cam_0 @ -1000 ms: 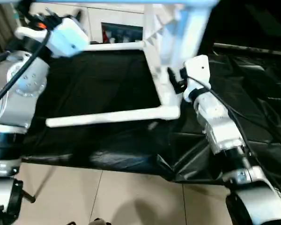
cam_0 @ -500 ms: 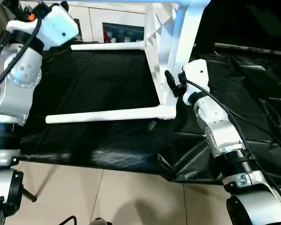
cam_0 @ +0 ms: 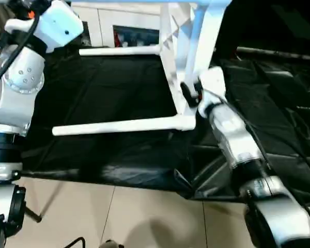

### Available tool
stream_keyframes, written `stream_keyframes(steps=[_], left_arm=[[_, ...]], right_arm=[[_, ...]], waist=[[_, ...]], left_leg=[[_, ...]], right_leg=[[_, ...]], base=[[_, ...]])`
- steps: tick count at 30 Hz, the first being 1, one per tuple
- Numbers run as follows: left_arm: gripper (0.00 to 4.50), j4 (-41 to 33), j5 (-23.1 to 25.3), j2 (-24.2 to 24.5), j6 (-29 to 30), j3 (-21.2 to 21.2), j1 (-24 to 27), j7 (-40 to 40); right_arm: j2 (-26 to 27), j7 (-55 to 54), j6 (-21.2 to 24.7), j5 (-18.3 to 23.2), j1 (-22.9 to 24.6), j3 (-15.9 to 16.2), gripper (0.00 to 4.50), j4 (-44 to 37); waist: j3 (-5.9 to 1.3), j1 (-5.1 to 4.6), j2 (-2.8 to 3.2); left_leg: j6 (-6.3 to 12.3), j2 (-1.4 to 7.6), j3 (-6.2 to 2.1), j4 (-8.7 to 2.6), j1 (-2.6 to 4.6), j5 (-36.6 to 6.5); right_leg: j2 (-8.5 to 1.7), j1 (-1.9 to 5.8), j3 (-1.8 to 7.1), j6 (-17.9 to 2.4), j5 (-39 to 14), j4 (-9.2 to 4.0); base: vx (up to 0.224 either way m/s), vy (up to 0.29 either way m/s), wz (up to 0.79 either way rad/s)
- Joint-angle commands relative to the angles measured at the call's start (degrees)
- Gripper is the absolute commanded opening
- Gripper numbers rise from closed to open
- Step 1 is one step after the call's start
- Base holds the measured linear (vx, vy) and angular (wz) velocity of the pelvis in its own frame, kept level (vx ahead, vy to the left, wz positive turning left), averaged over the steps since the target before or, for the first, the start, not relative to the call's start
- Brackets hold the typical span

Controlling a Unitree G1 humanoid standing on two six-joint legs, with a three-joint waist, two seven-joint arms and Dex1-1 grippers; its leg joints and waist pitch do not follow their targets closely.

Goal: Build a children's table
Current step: Flip table

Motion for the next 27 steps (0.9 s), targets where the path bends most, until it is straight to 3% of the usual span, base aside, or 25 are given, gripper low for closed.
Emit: stream_keyframes(steps=[1, 5, 8, 10, 12, 15, 21, 24, 25, 27], left_arm=[[2.63, 0.9, -1.1, -0.5, -0.6, -1.0, 0.6, -1.1], [2.49, 0.8, -1.3, -0.2, -0.7, -1.0, 0.8, -1.1], [2.41, 0.6, -1.5, -0.1, -0.7, -0.8, 1.1, -1.2], [2.4, 0.6, -1.5, -0.1, -0.8, -0.7, 1.1, -1.2], [2.35, 0.6, -1.6, 0.0, -0.8, -0.6, 1.2, -1.2], [2.34, 0.7, -2.0, -0.2, -0.6, -0.2, 1.2, -1.2], [2.29, -0.2, -6.6, -1.8, 1.2, 3.4, 1.7, -0.9], [2.29, -0.5, -8.4, -2.8, 2.3, 5.1, 2.3, -0.4], [2.29, -0.8, -11.6, -4.8, 4.3, 7.7, 3.1, 0.5], [2.29, -0.8, -12.4, -5.2, 4.8, 8.5, 3.3, 0.7]], right_arm=[[0.2, -0.2, -1.0, 0.3, -1.9, -0.6, 3.41, 3.0], [0.3, -0.9, -1.9, 0.1, -4.8, -1.1, 3.41, 7.7], [0.3, -0.9, -2.7, 0.1, -6.6, -1.9, 3.03, 11.1], [0.4, -0.7, -3.2, 0.1, -7.0, -2.2, 3.03, 11.9], [0.3, -0.7, -3.7, 0.0, -7.3, -2.2, 2.68, 12.6], [-0.2, -0.6, -5.0, -0.6, -8.0, -1.6, 2.58, 13.6], [-3.5, 0.8, -7.7, -2.4, -8.6, -1.1, 2.22, 12.4], [-5.6, 2.3, -8.4, -3.6, -8.6, -0.3, 2.14, 10.7], [-8.5, 4.4, -8.7, -4.2, -8.9, 0.0, 2.14, 8.0], [-9.7, 5.1, -8.9, -4.3, -9.1, 0.1, 2.11, 7.1]], waist=[[-4.6, -0.08, 1.58], [-4.54, -0.03, 1.63], [-4.53, 0.08, 1.54], [-4.59, 0.17, 1.51], [-4.57, 0.24, 1.52], [-4.51, 0.33, 1.49], [-4.7, 0.81, 1.2], [-4.87, 1.13, 1.1], [-4.93, 1.33, 1.32], [-5.19, 1.59, 0.7]], left_leg=[[-4.13, 1.44, -1.02, -3.71, 2.21, -13.5], [-3.93, 1.39, -0.95, -3.65, 2.13, -13.2], [-3.61, 1.46, -0.89, -3.61, 2.08, -12.6], [-3.37, 1.46, -0.84, -3.56, 2.04, -12.0], [-3.14, 1.45, -0.8, -3.52, 2.04, -11.5], [-3.1, 1.46, -0.75, -3.56, 2.04, -11.5], [-2.19, 1.49, -0.58, -3.28, 1.97, -9.3], [-0.7, 1.28, -0.4, -2.92, 1.65, -6.1], [0.09, 1.21, -0.31, -2.73, 1.64, -5.0], [2.03, 1.03, -0.19, -2.3, 1.25, -2.3]], right_leg=[[-1.88, 1.66, 1.54, -12.5, 0.2, -3.5], [-1.87, 1.73, 1.53, -12.9, 0.3, -3.45], [-1.98, 1.71, 1.58, -13.0, 0.1, -3.39], [-1.98, 1.76, 1.59, -13.1, 0.7, -3.31], [-1.95, 1.75, 1.58, -13.1, 1.1, -3.29], [-1.98, 1.69, 1.57, -13.0, 0.4, -3.35], [-1.97, 1.8, 1.61, -13.1, 1.8, -3.14], [-1.78, 1.96, 1.61, -13.5, 5.8, -2.75], [-1.72, 1.94, 1.6, -13.7, 7.0, -2.67], [-1.5, 2.26, 1.54, -14.0, 10.1, -2.32]], base=[[0.0, 0.0, 0.0], [0.0, 0.0, 0.0], [0.0, 0.0, 0.0], [0.0, 0.0, 0.0], [0.0, 0.0, 0.0], [0.0, 0.0, 0.0], [0.0, 0.0, 0.0], [0.0, 0.0, 0.0], [0.0, 0.0, 0.0], [0.0, 0.0, 0.0]])
